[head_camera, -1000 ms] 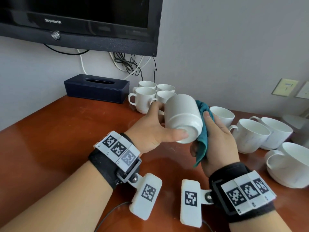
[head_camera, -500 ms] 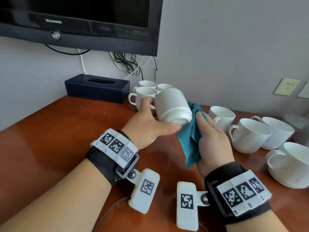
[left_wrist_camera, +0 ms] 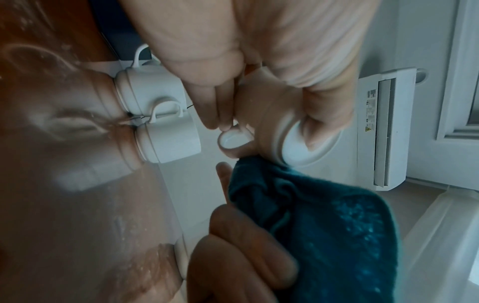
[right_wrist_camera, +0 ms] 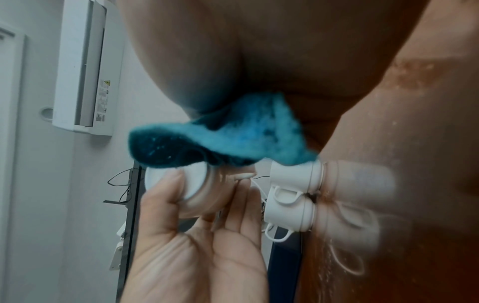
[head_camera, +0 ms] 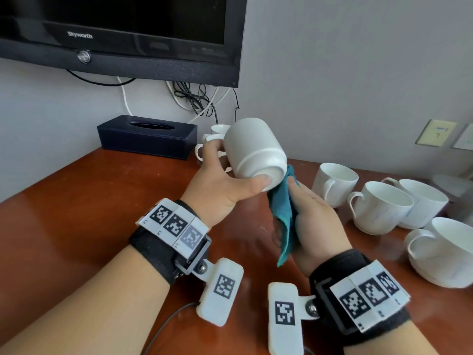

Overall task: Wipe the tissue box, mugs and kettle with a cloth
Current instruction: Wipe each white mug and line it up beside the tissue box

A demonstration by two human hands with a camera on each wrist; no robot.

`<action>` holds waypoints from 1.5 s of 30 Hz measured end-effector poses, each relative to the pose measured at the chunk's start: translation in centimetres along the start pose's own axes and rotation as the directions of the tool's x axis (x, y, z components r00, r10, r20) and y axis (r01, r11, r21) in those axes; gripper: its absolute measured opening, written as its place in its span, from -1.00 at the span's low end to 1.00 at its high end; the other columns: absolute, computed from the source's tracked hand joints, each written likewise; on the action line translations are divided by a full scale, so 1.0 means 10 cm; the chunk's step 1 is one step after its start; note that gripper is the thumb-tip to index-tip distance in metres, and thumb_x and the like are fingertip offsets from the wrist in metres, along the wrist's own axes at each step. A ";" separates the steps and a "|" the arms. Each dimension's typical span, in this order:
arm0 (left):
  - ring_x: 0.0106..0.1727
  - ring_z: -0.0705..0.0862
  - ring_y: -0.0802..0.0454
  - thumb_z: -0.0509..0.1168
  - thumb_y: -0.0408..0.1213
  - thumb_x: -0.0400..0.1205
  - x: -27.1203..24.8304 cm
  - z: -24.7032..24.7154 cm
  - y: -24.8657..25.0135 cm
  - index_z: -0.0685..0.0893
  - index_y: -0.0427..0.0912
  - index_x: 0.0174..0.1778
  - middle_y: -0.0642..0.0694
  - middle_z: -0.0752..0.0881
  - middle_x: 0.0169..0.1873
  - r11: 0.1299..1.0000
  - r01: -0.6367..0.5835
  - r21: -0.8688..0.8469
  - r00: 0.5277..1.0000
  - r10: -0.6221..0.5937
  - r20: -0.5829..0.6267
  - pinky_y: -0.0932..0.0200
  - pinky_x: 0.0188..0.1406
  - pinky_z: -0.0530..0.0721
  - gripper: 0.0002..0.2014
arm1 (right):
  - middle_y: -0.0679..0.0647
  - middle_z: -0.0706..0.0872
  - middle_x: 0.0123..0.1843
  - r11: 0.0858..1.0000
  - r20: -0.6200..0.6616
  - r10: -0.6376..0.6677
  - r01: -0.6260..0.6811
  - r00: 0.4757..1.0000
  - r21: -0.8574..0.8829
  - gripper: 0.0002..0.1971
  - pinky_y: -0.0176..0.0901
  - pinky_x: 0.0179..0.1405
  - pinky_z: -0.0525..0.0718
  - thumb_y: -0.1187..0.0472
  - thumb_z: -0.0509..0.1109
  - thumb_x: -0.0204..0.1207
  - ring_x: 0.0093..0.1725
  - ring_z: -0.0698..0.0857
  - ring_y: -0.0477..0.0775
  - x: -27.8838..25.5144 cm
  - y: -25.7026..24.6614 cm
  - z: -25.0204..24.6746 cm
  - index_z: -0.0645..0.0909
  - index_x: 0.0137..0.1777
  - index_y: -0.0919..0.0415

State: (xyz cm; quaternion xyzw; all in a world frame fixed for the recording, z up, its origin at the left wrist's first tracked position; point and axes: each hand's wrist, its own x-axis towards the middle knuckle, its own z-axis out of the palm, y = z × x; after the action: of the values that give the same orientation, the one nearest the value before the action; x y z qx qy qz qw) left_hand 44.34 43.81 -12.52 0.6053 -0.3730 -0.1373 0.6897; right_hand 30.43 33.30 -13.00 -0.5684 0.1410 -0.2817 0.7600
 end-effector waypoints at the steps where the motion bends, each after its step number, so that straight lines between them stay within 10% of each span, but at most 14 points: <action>1: 0.20 0.80 0.14 0.69 0.06 0.11 0.01 -0.01 0.00 0.37 0.22 0.38 -0.03 0.74 0.28 1.000 0.009 -0.020 1.000 -0.009 -0.008 0.06 0.20 0.77 -0.06 | -0.05 0.67 -0.39 1.000 0.003 0.007 -0.007 1.000 -0.006 -0.69 -0.27 -0.49 0.52 0.05 0.21 0.84 -0.48 0.57 -0.12 0.01 0.01 0.00 0.77 0.01 0.04; 6: 0.37 0.74 -0.08 0.73 0.07 0.12 -0.01 0.00 -0.01 0.42 0.17 0.46 -0.08 0.76 0.28 0.998 0.067 -0.013 0.989 -0.065 0.131 -0.32 0.47 0.65 -0.02 | -0.10 0.68 -0.43 1.000 -0.062 -0.014 0.014 0.998 0.015 -0.74 -0.28 -0.44 0.53 0.10 0.22 0.84 -0.45 0.62 -0.15 0.01 0.00 0.00 0.73 0.05 0.06; 10: 0.34 0.75 -0.01 0.70 0.05 0.15 -0.05 0.03 0.02 0.39 0.13 0.51 -0.08 0.74 0.30 0.997 0.068 0.036 0.964 -0.074 0.254 -0.25 0.45 0.69 0.00 | 0.00 0.66 -0.45 1.000 -0.116 -0.020 0.021 0.993 0.004 -0.78 -0.28 -0.53 0.55 0.21 0.26 0.80 -0.50 0.62 -0.09 0.02 -0.03 -0.08 0.73 0.01 0.11; 15: 0.33 0.75 -0.05 0.69 0.06 0.15 -0.05 0.04 0.03 0.38 0.16 0.48 -0.09 0.74 0.30 0.999 0.037 0.025 0.984 -0.040 0.176 -0.29 0.44 0.69 -0.02 | 0.17 0.86 -0.02 0.970 -0.094 -0.100 0.076 0.991 -0.232 -0.77 0.16 0.07 0.79 0.01 0.30 0.78 -0.03 0.82 0.18 0.03 0.03 -0.06 0.77 0.09 0.05; 23: 0.19 0.80 0.15 0.68 0.15 0.12 0.00 -0.01 0.01 0.41 0.29 0.33 0.06 0.78 0.22 0.999 0.022 0.045 1.000 -0.022 0.003 -0.19 0.32 0.77 -0.13 | 0.11 0.83 0.02 0.998 -0.034 -0.039 0.037 0.999 -0.045 -0.70 -0.11 -0.07 0.64 0.05 0.23 0.84 -0.06 0.72 0.02 0.04 0.06 0.00 0.82 0.25 0.00; 34: 0.35 0.73 0.02 0.68 0.10 0.19 -0.05 0.01 0.02 0.38 0.24 0.52 -0.06 0.71 0.33 0.994 0.079 0.076 0.956 -0.097 0.276 -0.22 0.49 0.65 -0.03 | -0.03 0.69 -0.36 0.998 -0.150 -0.036 0.043 0.988 0.045 -0.81 -0.21 -0.49 0.54 0.09 0.31 0.80 -0.45 0.60 -0.07 0.03 -0.03 -0.09 0.76 0.19 0.05; 41: 0.29 0.80 -0.16 0.75 0.27 0.15 0.08 -0.01 -0.15 0.53 0.16 0.43 -0.06 0.79 0.26 0.983 0.159 -0.091 0.986 -0.162 -0.027 -0.41 0.38 0.69 -0.06 | 0.08 0.84 0.31 0.992 0.026 -0.119 0.120 0.992 -0.024 -0.66 -0.10 0.28 0.70 0.18 0.14 0.86 0.32 0.79 0.04 0.01 0.02 0.00 0.68 0.48 0.08; 45: 0.24 0.81 -0.07 0.57 0.60 0.09 0.12 -0.04 -0.19 0.56 0.25 0.37 0.07 0.81 0.20 0.984 0.178 0.028 0.982 -0.175 -0.074 -0.34 0.36 0.71 -0.05 | 0.11 0.80 0.38 0.988 0.056 -0.144 0.146 0.988 -0.041 -0.63 -0.02 0.38 0.66 0.19 0.17 0.83 0.38 0.75 0.07 -0.01 0.01 0.02 0.64 0.54 0.10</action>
State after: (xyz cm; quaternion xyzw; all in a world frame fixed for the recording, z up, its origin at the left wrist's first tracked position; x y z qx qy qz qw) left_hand 45.89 42.91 -13.84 0.6522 -0.2955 -0.1700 0.6771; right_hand 30.47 33.47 -13.01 -0.6015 0.0855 -0.3176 0.7280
